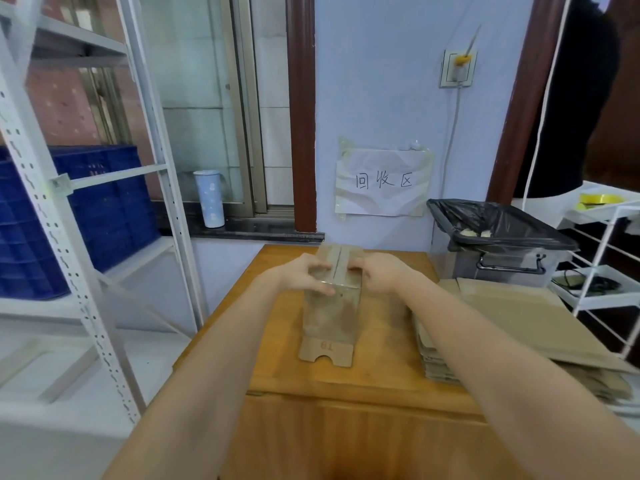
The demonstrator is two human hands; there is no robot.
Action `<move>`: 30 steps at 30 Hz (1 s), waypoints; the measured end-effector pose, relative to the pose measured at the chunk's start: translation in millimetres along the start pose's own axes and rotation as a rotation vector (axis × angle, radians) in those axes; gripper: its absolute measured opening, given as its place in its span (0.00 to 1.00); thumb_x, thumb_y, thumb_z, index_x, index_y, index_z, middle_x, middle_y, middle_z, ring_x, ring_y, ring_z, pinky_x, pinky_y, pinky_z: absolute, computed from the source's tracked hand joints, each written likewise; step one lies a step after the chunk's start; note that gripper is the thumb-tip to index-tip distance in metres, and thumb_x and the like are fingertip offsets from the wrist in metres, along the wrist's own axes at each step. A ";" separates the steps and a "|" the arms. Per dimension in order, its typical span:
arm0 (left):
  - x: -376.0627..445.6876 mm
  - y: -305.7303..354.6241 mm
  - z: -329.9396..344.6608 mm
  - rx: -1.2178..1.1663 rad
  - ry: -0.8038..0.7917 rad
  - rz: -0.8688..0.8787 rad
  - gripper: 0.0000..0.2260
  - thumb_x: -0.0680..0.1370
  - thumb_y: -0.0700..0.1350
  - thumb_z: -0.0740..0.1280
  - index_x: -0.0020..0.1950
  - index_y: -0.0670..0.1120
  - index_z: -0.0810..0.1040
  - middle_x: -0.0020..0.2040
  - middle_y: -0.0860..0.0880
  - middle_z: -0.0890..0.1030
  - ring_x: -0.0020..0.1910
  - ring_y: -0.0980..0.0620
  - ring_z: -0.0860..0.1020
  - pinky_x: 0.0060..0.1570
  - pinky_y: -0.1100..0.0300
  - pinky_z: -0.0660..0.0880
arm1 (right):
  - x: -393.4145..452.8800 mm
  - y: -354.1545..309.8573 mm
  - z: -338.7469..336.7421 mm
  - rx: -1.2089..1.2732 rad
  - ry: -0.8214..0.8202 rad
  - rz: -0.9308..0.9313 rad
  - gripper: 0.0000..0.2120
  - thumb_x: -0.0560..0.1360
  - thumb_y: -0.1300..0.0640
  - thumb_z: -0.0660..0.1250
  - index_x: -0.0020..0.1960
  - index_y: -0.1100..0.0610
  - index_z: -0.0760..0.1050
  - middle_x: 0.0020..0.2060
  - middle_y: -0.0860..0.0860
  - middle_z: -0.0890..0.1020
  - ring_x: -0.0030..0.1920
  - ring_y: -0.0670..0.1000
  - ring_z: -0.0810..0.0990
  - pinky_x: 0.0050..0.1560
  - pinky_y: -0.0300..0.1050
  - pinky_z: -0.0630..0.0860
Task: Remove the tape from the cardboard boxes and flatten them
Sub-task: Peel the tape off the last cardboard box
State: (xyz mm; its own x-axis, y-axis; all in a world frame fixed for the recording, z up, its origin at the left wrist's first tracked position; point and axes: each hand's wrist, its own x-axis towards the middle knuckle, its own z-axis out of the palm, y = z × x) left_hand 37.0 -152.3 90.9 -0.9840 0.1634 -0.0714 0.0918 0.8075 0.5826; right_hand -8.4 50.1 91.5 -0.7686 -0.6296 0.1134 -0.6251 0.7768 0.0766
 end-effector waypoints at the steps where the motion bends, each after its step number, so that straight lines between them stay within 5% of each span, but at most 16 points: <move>1: 1.6 -1.4 2.1 0.052 -0.015 0.020 0.37 0.70 0.51 0.76 0.75 0.50 0.64 0.75 0.49 0.60 0.74 0.47 0.60 0.72 0.52 0.59 | -1.1 1.0 0.0 0.040 -0.007 0.029 0.25 0.77 0.64 0.56 0.73 0.52 0.67 0.68 0.52 0.72 0.66 0.55 0.71 0.63 0.47 0.68; 7: 4.9 -12.3 16.4 0.182 0.153 0.099 0.34 0.68 0.50 0.78 0.72 0.53 0.69 0.62 0.50 0.69 0.62 0.48 0.70 0.63 0.51 0.70 | -12.8 12.3 0.0 0.243 -0.004 0.034 0.22 0.77 0.49 0.62 0.70 0.52 0.71 0.69 0.51 0.73 0.68 0.52 0.69 0.68 0.50 0.65; 13: 2.4 -12.1 32.2 0.270 0.234 0.184 0.34 0.68 0.59 0.75 0.72 0.55 0.69 0.55 0.54 0.67 0.60 0.50 0.68 0.60 0.50 0.69 | -37.0 8.1 15.0 0.168 0.215 -0.157 0.32 0.66 0.35 0.73 0.61 0.55 0.75 0.55 0.49 0.79 0.54 0.50 0.75 0.53 0.45 0.71; 18: 4.4 -14.6 39.2 0.371 0.219 0.213 0.38 0.66 0.58 0.77 0.73 0.55 0.66 0.57 0.51 0.68 0.58 0.50 0.68 0.58 0.51 0.70 | -42.5 8.6 29.7 0.005 0.300 -0.178 0.27 0.70 0.39 0.70 0.63 0.55 0.74 0.56 0.51 0.79 0.54 0.52 0.76 0.47 0.43 0.62; 30: -2.7 -5.5 38.6 0.472 0.259 0.227 0.35 0.69 0.61 0.73 0.73 0.53 0.68 0.58 0.51 0.71 0.55 0.52 0.73 0.46 0.58 0.70 | -46.4 1.4 35.0 -0.003 0.312 -0.084 0.25 0.75 0.39 0.64 0.66 0.52 0.72 0.59 0.48 0.79 0.56 0.51 0.78 0.53 0.46 0.72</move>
State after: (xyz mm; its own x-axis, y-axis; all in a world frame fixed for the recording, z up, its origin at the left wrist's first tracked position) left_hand 45.1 -135.3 56.7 -0.9315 0.2660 0.2481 0.3045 0.9433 0.1321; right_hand 21.7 80.0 51.7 -0.6353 -0.6578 0.4047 -0.6835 0.7228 0.1019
